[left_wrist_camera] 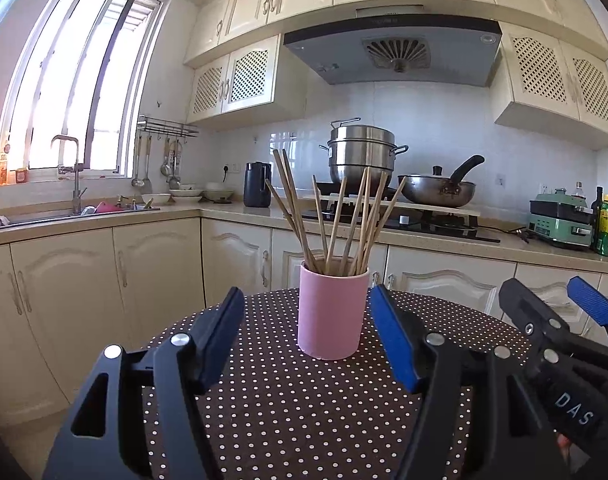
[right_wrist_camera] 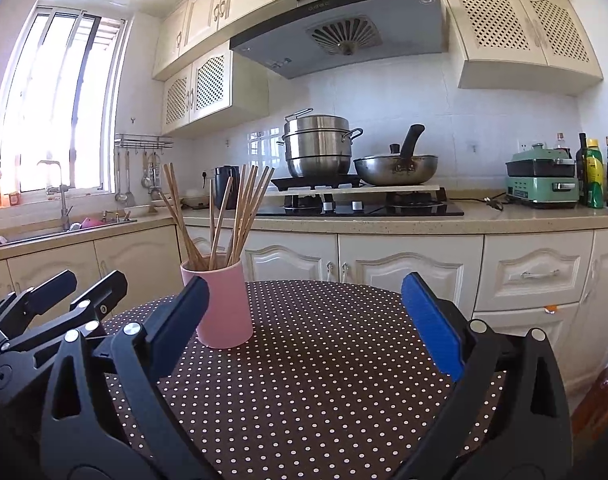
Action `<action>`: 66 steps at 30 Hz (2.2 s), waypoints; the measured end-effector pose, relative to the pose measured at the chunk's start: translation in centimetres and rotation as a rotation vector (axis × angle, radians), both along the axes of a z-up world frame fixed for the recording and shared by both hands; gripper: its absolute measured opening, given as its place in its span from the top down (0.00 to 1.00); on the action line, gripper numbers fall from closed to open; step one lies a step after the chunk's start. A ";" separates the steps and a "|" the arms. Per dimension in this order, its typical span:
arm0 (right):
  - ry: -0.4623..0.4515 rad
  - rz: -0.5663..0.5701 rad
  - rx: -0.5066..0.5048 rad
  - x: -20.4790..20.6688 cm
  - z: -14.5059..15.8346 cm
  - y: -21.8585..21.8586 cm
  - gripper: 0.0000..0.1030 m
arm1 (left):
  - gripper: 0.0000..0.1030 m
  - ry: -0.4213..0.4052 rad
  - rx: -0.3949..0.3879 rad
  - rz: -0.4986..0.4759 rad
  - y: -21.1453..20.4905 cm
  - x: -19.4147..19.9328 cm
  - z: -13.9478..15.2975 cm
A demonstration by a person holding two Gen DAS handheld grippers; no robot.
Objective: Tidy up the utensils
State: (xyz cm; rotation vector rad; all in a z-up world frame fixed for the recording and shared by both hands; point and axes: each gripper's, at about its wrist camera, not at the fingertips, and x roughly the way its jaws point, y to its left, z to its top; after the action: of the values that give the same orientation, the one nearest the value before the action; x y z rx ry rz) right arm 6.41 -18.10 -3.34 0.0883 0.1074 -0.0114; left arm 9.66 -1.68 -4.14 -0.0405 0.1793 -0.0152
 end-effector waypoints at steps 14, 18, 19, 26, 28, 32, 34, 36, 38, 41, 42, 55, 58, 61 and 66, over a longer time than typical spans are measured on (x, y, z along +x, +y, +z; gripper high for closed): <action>0.034 -0.011 0.018 0.5 -0.3 -0.3 0.08 | 0.33 0.024 0.007 0.006 -0.1 0.3 -0.1; 0.037 -0.011 0.022 0.5 -0.3 -0.4 0.08 | 0.32 0.025 0.006 0.003 -0.2 0.4 -0.1; 0.038 -0.009 0.022 0.5 -0.4 -0.4 0.08 | 0.32 0.024 0.007 0.003 -0.2 0.4 -0.1; 0.052 -0.006 0.031 0.8 -0.5 -0.5 0.08 | 0.31 0.026 0.007 0.004 -0.2 0.4 -0.2; 0.054 -0.007 0.031 0.8 -0.5 -0.5 0.08 | 0.31 0.026 0.005 0.003 -0.2 0.5 -0.2; 0.062 -0.010 0.029 0.9 -0.5 -0.4 0.08 | 0.30 0.029 0.004 0.006 -0.3 0.4 -0.3; 0.062 -0.008 0.030 1.0 -0.5 -0.4 0.08 | 0.30 0.029 0.002 0.004 -0.2 0.4 -0.3; 0.062 -0.006 0.032 1.0 -0.5 -0.4 0.08 | 0.30 0.028 0.001 0.003 -0.2 0.3 -0.3; 0.062 -0.007 0.032 1.1 -0.5 -0.4 0.08 | 0.30 0.029 0.001 0.004 -0.2 0.3 -0.3; 0.063 -0.008 0.032 1.1 -0.5 -0.5 0.08 | 0.29 0.032 -0.001 0.002 -0.1 0.4 -0.3; 0.063 -0.007 0.033 1.1 -0.5 -0.5 0.08 | 0.29 0.034 -0.004 -0.001 0.0 0.4 -0.3; 0.069 -0.008 0.033 1.1 -0.6 -0.4 0.08 | 0.28 0.040 -0.005 0.002 -0.1 0.6 -0.3; 0.069 -0.009 0.033 1.1 -0.6 -0.3 0.08 | 0.28 0.040 -0.005 0.002 -0.1 0.7 -0.3; 0.069 -0.010 0.033 1.0 -0.7 -0.3 0.08 | 0.28 0.040 -0.005 0.002 -0.1 0.7 -0.3; 0.074 -0.008 0.035 1.1 -0.7 -0.3 0.08 | 0.28 0.040 -0.005 0.002 -0.1 0.7 -0.3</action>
State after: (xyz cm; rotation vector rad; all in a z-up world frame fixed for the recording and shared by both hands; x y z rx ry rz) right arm 7.47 -18.42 -4.08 0.1231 0.1815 -0.0209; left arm 10.35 -1.75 -4.39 -0.0462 0.2189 -0.0126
